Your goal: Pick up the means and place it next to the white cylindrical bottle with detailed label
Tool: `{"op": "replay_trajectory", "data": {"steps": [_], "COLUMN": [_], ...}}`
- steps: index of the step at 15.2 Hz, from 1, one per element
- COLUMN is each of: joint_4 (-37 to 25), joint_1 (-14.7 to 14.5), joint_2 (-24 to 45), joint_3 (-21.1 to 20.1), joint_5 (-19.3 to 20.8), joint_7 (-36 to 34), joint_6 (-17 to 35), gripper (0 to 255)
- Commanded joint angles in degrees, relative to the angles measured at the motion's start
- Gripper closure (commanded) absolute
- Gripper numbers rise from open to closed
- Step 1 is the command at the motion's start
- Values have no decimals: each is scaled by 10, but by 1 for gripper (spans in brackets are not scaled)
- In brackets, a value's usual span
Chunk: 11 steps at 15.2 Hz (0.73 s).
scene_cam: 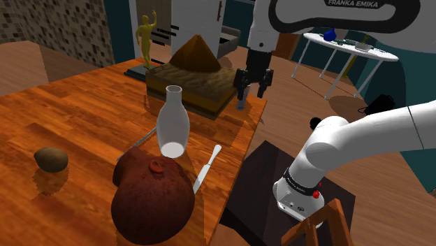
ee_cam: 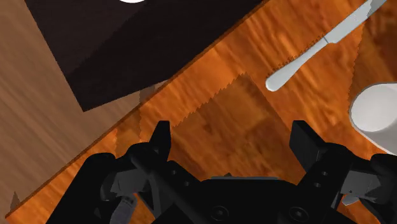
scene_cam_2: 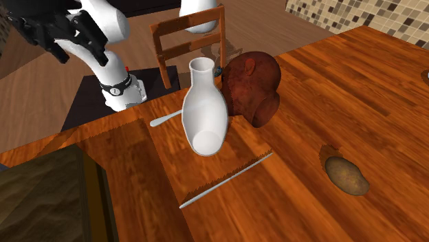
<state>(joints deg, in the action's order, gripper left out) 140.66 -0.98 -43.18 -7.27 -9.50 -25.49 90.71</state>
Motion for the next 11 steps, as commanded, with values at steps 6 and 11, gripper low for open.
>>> {"op": "replay_trajectory", "data": {"steps": [6,11], "joint_4": [-9,-48], "joint_1": [8,29], "joint_2": [74,160], "joint_3": [-116,-197], "joint_5": [-59,-64], "joint_7": [-189,-325], "joint_6": [103,175], "gripper": [0,0]}}
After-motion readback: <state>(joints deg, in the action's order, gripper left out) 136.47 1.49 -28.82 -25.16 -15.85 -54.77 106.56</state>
